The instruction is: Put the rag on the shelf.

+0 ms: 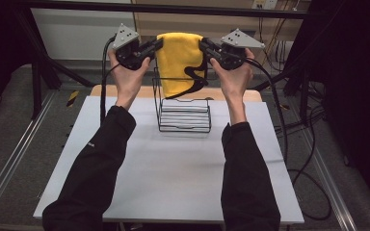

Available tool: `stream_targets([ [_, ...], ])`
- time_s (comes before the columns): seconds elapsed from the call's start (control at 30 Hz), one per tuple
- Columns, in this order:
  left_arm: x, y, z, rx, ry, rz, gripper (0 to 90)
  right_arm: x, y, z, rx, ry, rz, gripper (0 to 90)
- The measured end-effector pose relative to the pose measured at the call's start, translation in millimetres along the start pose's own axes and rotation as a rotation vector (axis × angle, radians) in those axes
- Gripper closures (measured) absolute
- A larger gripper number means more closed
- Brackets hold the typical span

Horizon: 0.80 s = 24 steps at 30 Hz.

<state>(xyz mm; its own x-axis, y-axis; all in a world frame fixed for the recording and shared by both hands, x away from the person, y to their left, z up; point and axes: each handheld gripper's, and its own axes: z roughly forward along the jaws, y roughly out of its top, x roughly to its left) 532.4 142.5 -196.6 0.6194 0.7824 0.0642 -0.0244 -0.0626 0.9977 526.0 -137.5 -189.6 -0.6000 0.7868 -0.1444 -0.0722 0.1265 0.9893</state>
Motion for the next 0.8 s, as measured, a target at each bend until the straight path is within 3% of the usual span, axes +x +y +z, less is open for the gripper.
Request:
stream_targets([
  [0.37,1.1,-17.7,8.0,0.062,0.011,0.013,82.0,-1.8,-25.7,8.4,0.063,0.003,0.005,80.5],
  [0.63,-2.2,-12.3,-0.2,0.021,-0.034,-0.003,82.0,-4.6,-23.8,-0.2,0.027,0.013,0.028,80.5],
  [0.8,-9.7,-6.7,-5.8,0.016,-0.054,0.026,81.9,-4.3,-19.9,-10.9,0.009,0.016,0.019,80.4],
])
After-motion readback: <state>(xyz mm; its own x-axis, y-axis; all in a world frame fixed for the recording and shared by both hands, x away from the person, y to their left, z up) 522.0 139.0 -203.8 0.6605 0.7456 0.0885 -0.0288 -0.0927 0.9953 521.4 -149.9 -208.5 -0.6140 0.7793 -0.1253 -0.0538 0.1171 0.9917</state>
